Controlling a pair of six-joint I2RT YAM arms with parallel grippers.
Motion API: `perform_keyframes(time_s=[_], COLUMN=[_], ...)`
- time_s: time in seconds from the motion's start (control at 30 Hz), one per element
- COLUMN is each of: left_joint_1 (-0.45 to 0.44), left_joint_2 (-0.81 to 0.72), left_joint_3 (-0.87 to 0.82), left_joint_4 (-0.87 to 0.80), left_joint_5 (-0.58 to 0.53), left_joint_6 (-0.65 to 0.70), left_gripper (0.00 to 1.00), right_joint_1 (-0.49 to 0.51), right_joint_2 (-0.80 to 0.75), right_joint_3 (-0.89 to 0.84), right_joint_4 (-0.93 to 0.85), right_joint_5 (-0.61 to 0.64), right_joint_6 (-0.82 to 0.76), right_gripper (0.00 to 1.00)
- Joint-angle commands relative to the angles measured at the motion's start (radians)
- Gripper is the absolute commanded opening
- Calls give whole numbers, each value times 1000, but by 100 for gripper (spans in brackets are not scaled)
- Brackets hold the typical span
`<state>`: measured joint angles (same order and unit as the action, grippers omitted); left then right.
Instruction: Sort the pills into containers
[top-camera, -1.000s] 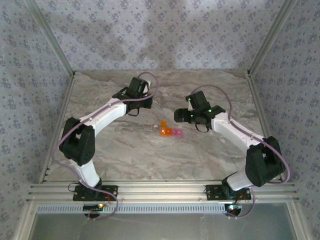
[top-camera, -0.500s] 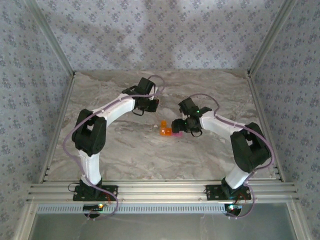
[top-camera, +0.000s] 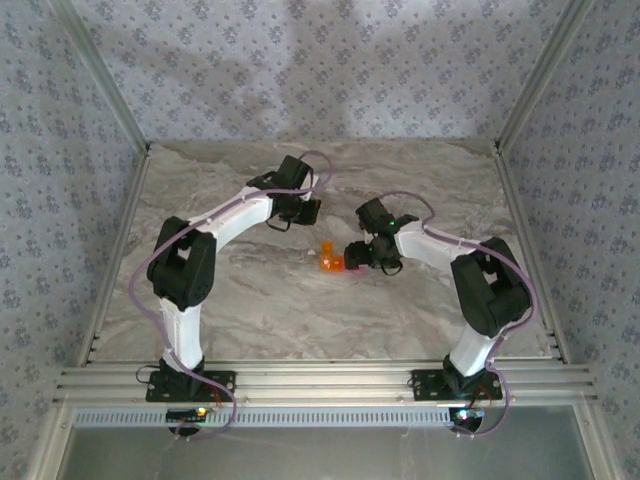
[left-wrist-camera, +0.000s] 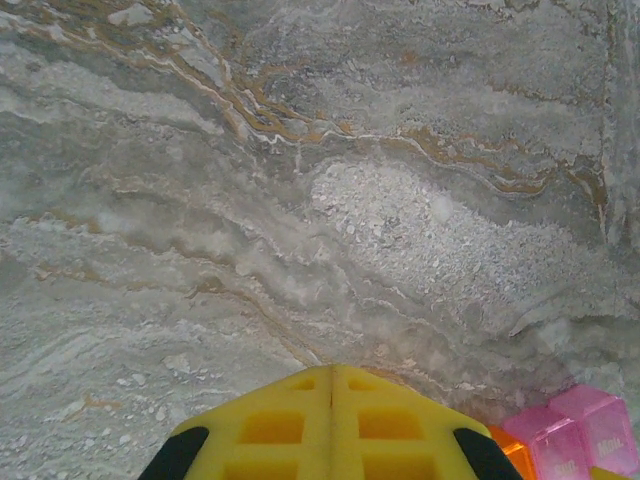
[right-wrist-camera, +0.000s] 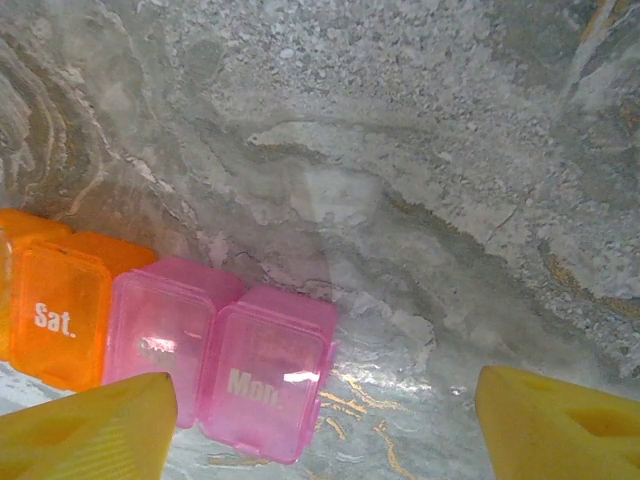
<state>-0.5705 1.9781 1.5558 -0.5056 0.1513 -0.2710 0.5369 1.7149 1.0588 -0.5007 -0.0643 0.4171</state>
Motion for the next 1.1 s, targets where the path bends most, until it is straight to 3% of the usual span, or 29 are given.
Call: perform_keyframes(time_s=[0.0, 1.07], left_joint_1=[-9, -78], left_joint_2=[23, 102], left_joint_3=[31, 44], left_joint_4=[-27, -60], left_joint_5=[25, 55], left_joint_6=[19, 56], left_gripper=[0, 0], right_joint_1=[-6, -15], right_joint_2=[14, 18], right_joint_3=[1, -35], right_joint_4=[-8, 27], right_joint_5=[-12, -16], right_joint_6=[-7, 18], right_gripper=[80, 79])
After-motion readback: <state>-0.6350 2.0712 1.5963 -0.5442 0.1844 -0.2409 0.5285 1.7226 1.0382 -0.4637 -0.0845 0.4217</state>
